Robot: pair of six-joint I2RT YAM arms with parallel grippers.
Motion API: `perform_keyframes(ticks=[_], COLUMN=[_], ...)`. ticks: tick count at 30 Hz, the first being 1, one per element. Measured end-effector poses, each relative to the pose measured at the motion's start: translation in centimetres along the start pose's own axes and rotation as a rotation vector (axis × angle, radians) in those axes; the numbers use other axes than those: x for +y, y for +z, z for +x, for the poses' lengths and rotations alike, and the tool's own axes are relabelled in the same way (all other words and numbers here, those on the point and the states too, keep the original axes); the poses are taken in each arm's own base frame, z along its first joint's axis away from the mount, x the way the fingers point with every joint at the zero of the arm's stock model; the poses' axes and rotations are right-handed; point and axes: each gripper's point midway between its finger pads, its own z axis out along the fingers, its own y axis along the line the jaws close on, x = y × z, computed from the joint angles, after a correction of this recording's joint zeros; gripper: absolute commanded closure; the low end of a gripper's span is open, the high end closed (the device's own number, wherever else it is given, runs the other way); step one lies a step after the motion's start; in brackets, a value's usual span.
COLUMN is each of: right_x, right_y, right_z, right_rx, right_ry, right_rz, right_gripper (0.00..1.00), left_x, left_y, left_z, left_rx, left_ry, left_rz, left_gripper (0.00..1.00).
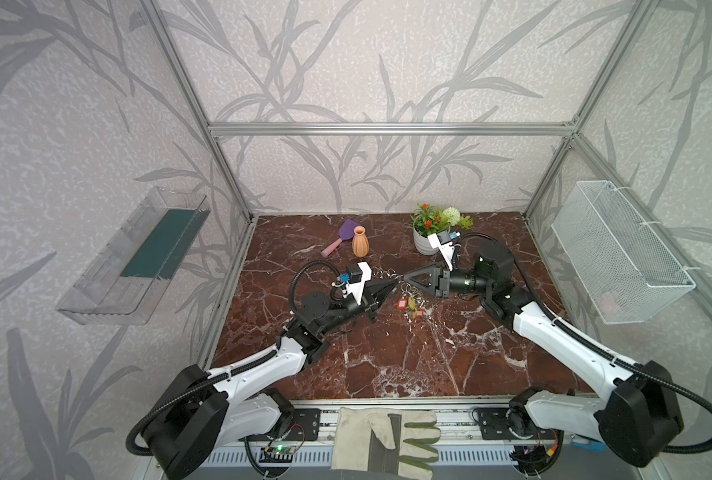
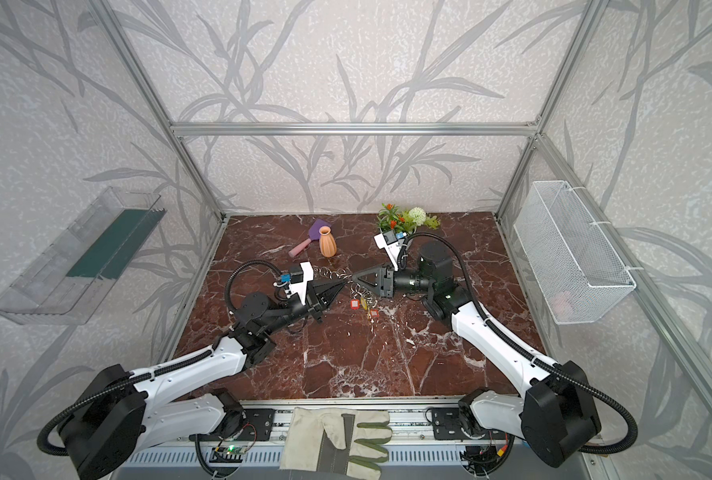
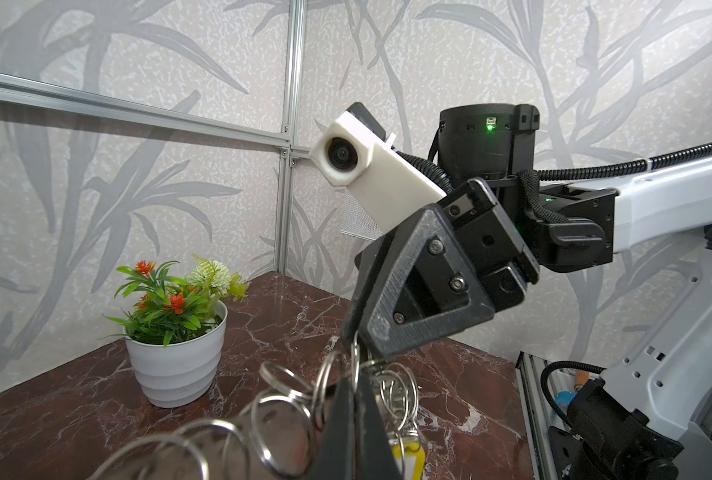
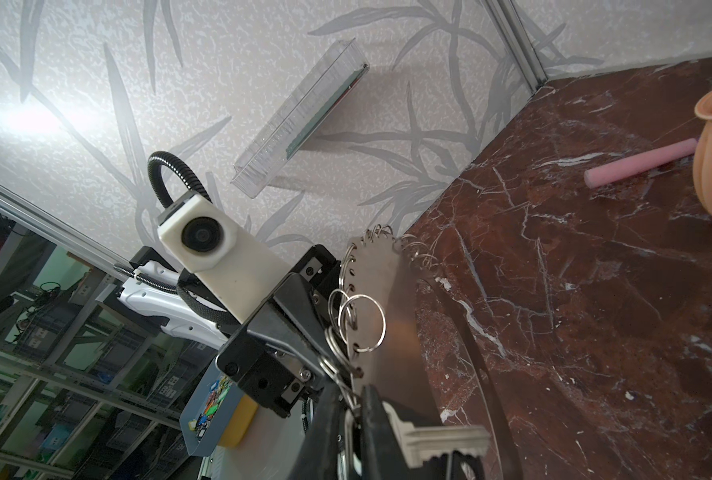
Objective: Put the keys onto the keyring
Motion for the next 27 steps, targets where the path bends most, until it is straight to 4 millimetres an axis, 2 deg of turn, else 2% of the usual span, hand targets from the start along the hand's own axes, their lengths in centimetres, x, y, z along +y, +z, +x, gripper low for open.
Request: perform_keyframes(ticks=[7, 19, 27], right_x=[-0.1, -0.7, -2.0], right_y=[0.0, 0.0, 0.7], right_z=[0.0, 0.6, 1.0], right_rx=[0.0, 0.025, 0.07], right_ry=[0.003, 0.03, 0.089], right_rz=[0.003, 0.026, 0.026], right_gripper=[1.0, 1.0, 0.99], left_x=[0.1, 0.1, 0.4], left_y=[0.0, 0.0, 0.2], left_z=[-0.1, 0.1, 0.5], left_rx=[-0.004, -0.005, -0.004], left_ry=[-0.004, -0.008, -0.019], left_rz=[-0.006, -0.005, -0.003], left_gripper=[1.0, 1.0, 1.0])
